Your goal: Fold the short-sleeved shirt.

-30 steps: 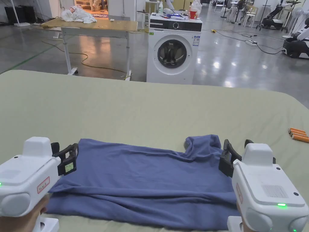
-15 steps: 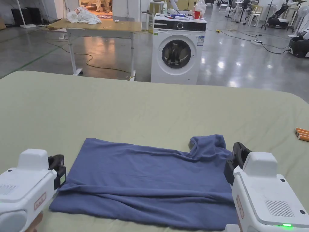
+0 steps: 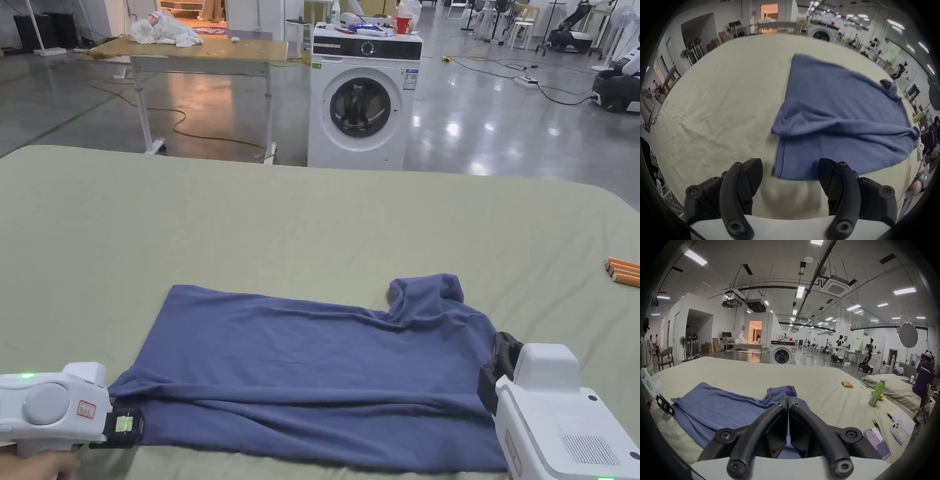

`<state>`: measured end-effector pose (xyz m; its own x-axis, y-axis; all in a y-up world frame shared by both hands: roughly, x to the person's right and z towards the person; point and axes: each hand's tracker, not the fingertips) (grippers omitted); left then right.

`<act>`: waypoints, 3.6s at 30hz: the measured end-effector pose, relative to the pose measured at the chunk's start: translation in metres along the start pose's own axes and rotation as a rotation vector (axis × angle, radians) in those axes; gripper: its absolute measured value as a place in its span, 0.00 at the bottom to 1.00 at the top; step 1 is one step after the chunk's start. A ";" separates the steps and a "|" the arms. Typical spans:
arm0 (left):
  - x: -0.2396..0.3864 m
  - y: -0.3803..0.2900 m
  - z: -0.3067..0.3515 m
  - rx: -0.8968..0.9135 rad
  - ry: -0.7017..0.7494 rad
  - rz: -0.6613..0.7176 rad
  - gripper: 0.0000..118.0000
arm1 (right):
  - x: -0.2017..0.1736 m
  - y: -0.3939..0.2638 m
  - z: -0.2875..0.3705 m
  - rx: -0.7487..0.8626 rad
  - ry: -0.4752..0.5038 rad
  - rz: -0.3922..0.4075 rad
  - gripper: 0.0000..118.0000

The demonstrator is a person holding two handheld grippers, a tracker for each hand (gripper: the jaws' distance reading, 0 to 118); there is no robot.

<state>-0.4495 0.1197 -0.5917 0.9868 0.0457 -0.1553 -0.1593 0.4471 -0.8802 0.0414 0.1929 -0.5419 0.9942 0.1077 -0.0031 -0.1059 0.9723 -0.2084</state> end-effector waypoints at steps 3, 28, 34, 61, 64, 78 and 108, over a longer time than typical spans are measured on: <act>0.017 -0.005 0.011 0.042 0.022 -0.031 0.62 | 0.010 -0.006 0.002 -0.026 -0.013 0.000 0.00; 0.006 -0.027 0.047 0.145 -0.084 -0.053 0.02 | 0.079 -0.093 -0.067 -0.670 0.098 -0.008 0.39; 0.006 -0.025 0.057 0.191 -0.086 -0.050 0.02 | 0.070 -0.083 -0.061 -0.658 0.152 0.034 0.08; -0.039 -0.127 0.096 0.143 -0.106 0.009 0.01 | 0.075 -0.080 0.059 -0.726 0.177 0.074 0.09; -0.037 -0.138 0.078 0.110 -0.085 0.004 0.01 | 0.071 -0.099 0.059 -0.729 0.166 0.078 0.10; 0.004 -0.099 0.102 0.375 -0.105 -0.059 0.43 | 0.046 -0.031 0.067 -0.412 0.019 0.048 0.58; 0.003 0.057 0.054 0.514 -0.018 -0.101 0.00 | -0.056 0.044 0.009 0.115 0.093 -0.018 0.00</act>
<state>-0.4541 0.1937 -0.6183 0.9976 -0.0071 -0.0689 -0.0325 0.8306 -0.5559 -0.0187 0.2315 -0.5421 0.9929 0.0751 -0.0923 -0.0839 0.9919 -0.0956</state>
